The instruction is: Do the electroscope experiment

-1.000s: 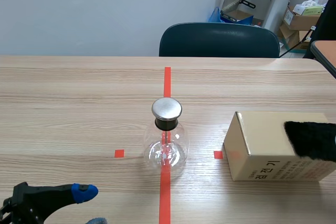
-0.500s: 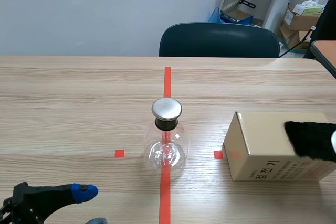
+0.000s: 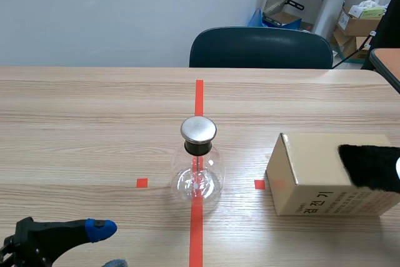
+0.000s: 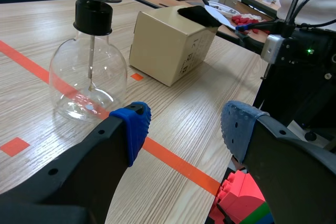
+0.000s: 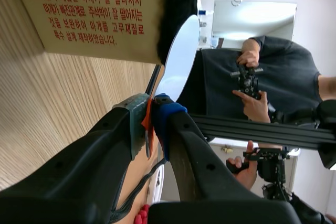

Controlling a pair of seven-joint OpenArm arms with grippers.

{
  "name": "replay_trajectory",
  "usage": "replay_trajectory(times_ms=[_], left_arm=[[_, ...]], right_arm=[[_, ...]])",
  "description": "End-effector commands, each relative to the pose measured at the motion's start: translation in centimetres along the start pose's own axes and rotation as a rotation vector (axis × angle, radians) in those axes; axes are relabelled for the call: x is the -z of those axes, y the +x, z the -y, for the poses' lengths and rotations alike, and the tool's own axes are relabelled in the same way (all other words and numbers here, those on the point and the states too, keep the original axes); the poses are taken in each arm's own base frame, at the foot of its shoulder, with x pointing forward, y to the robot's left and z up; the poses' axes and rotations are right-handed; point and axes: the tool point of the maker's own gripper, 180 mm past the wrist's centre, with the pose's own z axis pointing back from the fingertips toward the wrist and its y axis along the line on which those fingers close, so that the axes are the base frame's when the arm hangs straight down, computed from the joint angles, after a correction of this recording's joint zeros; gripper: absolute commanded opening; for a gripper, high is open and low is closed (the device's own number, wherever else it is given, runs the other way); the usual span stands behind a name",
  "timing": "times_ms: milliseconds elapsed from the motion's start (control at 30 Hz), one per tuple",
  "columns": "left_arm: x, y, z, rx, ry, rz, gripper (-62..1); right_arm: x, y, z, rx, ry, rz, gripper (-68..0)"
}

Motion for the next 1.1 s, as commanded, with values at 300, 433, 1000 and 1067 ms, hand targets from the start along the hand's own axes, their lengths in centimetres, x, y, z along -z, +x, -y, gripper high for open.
replay_trajectory(times_ms=[300, 433, 1000, 1067], left_arm=[[0.4, 0.8, 0.1, -0.001, -0.005, 0.035, -28.1], [0.4, 0.8, 0.1, -0.001, -0.005, 0.035, -28.1], [0.4, 0.8, 0.1, -0.002, -0.005, 0.035, -28.1], [0.4, 0.8, 0.1, -0.002, -0.005, 0.035, -28.1]], right_arm=[[-0.2, 2.3, 0.1, -0.009, 0.003, 0.141, -65.8], [0.0, 0.1, 0.1, -0.013, 0.003, 0.02, -65.8], [-0.1, 1.3, 0.1, -0.019, 0.007, 0.094, -65.8], [-0.3, 2.9, 0.0, -0.019, 0.008, 0.179, -65.8]])
